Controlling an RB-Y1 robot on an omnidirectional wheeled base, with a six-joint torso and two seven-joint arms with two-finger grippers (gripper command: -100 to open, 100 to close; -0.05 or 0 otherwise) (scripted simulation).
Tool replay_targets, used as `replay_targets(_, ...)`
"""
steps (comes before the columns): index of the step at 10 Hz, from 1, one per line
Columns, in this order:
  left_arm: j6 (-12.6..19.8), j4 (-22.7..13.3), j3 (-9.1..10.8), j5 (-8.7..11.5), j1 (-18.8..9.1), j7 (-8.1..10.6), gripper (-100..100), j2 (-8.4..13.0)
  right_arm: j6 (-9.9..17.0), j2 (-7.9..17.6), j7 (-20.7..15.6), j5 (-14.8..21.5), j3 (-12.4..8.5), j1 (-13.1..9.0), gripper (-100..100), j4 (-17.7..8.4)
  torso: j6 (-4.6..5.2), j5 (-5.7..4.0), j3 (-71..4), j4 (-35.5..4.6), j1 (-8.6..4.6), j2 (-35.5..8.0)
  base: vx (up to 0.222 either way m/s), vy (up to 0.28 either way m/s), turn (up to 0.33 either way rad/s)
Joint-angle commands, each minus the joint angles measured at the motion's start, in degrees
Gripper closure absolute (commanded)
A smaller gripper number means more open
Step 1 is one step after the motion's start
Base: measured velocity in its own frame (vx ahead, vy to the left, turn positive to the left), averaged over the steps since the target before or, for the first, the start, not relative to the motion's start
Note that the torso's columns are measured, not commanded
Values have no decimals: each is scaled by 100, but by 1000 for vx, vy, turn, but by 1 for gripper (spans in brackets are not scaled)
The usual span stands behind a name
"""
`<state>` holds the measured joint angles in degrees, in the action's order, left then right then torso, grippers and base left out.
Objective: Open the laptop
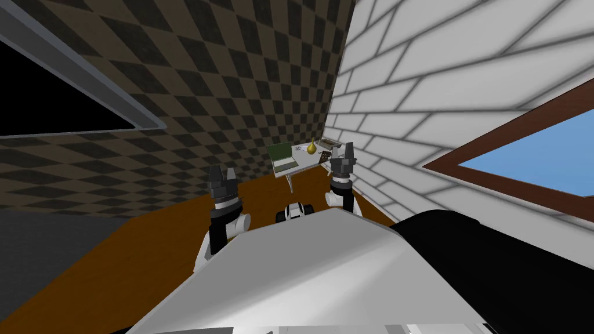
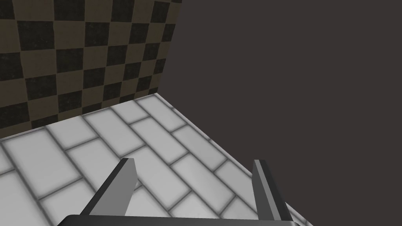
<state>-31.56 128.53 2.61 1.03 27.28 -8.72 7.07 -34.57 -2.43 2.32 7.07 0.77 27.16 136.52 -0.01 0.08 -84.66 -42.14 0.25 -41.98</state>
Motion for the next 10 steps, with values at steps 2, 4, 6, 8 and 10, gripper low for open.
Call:
replay_targets(2, 172, -165, -171, -88, -189, 201, -100, 574, 0, 0, 0, 0, 0, 0, 0, 0, 1, -6, 5, -11, -18, -24, 134, 176, -228)
replay_targets(4, 297, -279, -283, -147, -326, 322, -100, 913, 0, 0, 0, 0, 0, 0, 0, 0, 0, -10, 16, -17, -27, -41, 122, 189, -218)
replay_targets(6, 431, -404, -398, -210, -470, 441, -100, 1256, 0, 0, 0, 0, 0, 0, 0, 0, 1, -8, 7, -13, -24, -27, 139, 213, -261)
replay_targets(8, 500, -468, -455, -242, -542, 497, -100, 1487, 0, 0, 0, 0, 0, 0, 0, 0, -3, -11, 14, -16, -40, -41, 73, 142, -83)
replay_targets(10, 637, -598, -565, -302, -680, 598, -100, 1828, 0, 0, 0, 0, 0, 0, 0, 0, 2, -10, 11, -15, -28, -32, 98, 182, -243)
